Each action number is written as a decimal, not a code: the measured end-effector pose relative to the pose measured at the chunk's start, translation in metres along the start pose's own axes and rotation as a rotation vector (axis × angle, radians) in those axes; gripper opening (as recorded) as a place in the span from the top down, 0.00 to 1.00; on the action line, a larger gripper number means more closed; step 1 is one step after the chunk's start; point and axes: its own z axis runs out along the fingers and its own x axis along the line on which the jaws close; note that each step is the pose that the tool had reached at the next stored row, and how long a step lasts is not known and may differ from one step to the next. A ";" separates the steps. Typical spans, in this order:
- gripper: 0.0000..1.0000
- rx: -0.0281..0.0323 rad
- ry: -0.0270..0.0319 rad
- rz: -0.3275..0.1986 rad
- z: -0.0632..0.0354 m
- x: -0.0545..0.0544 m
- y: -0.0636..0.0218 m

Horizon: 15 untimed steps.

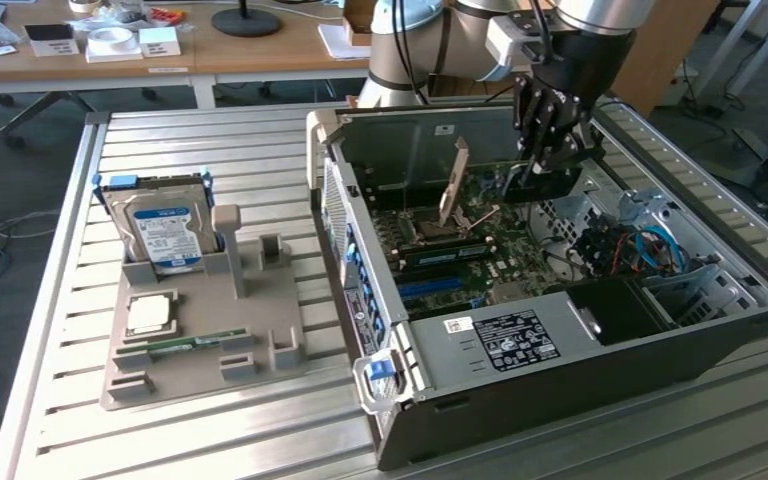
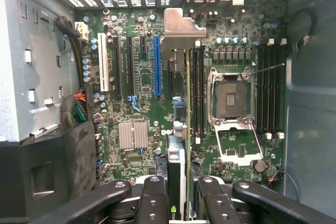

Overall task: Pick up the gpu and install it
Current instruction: 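Insert the gpu into the slot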

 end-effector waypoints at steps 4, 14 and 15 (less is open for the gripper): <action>0.73 0.0000 0.0002 0.000 0.0005 0.000 0.0000; 0.73 0.0000 0.0002 0.000 0.0009 0.003 0.0004; 0.73 0.0000 0.0003 0.000 0.0011 0.003 0.0006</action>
